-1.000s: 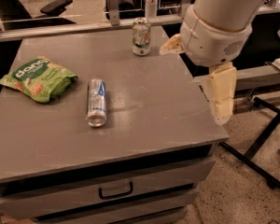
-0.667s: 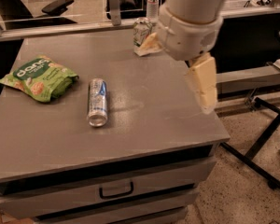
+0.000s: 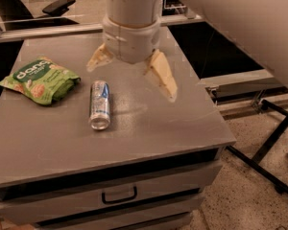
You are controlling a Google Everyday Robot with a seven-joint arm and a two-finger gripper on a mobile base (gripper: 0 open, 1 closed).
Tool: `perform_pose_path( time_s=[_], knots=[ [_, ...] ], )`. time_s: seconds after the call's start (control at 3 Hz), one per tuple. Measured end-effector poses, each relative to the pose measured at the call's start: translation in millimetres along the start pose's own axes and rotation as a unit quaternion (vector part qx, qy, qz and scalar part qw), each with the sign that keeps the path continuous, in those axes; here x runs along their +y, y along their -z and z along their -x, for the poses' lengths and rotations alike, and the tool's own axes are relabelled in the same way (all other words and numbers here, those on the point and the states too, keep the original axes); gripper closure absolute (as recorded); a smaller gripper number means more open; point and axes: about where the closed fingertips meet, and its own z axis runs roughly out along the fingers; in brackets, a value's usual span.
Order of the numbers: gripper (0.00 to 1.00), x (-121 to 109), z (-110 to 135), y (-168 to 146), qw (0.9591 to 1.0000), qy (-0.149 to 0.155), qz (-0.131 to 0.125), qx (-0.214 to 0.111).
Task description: Pick redbull can
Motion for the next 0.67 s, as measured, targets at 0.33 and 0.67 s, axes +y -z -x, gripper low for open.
perform_pose_path(
  time_s=[0.33,0.67],
  knots=[
    [0.0,-35,10,-13,0.9946,0.103,-0.002,-0.018],
    [0.0,-62,8,-28,0.9819,0.185,-0.008,-0.038]
  ],
)
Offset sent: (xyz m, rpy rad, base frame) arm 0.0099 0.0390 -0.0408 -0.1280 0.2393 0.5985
